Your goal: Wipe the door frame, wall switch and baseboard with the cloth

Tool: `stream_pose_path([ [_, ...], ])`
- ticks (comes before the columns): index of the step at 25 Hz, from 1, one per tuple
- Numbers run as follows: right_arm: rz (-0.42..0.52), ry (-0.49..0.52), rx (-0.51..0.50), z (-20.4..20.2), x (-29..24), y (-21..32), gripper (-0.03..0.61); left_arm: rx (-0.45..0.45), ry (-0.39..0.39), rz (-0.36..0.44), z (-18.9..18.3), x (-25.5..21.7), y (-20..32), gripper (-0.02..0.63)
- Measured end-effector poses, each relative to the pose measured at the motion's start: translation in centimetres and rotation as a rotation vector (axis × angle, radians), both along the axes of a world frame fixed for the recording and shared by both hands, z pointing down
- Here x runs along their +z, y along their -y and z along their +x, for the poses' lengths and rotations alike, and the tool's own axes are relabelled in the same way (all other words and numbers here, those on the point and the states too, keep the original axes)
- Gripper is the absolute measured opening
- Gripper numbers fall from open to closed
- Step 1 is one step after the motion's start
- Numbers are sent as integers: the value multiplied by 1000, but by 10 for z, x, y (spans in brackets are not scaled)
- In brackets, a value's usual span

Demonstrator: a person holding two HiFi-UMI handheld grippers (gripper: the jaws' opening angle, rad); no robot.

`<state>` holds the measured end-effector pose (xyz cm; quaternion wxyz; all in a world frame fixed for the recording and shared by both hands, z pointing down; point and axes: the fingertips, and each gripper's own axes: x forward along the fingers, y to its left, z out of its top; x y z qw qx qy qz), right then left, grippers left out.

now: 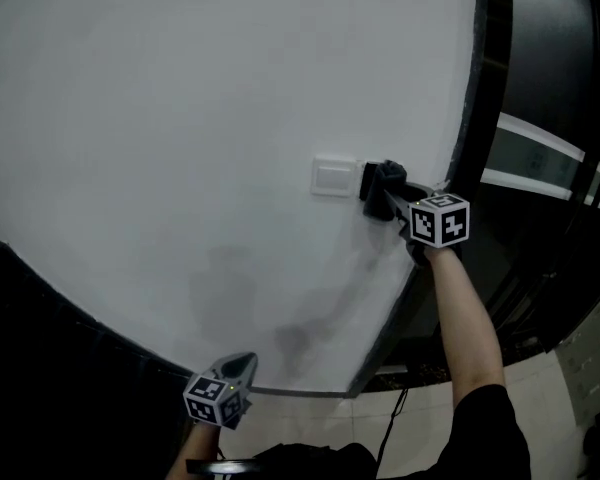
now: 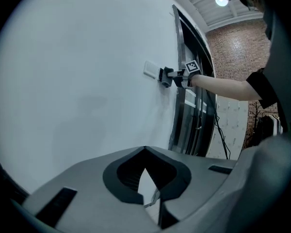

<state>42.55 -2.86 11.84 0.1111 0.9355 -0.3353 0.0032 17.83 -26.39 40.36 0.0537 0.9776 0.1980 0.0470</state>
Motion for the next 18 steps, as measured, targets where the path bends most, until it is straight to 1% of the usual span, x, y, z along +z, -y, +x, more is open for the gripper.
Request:
stream_pose_path([
  [6,5,1,35,-1,2,-21,95,12,10,-2,1,0,-2,2],
  [10,11,1,109,3,5,-37,94,24,4,-11,1,-4,-1,2],
  [12,-22,-6,153,1,10,-42,94,27,5,-9,1,-3,0,2],
  [13,-61,-19,161,-3,13,-40,92,27,4,-10,0,-2,1,2],
  [14,-111,-36,144,-10,16,-33,91,27,6,-13,-1,-1,2,2],
  [15,-160,-52,100,-20,19,-19,91,27,10,-17,-1,1,4,2],
  [16,-200,-67,38,-32,21,1,91,27,16,-19,-2,1,6,2],
  [18,-244,-87,-104,-56,22,47,91,22,15,-21,-3,2,10,2],
])
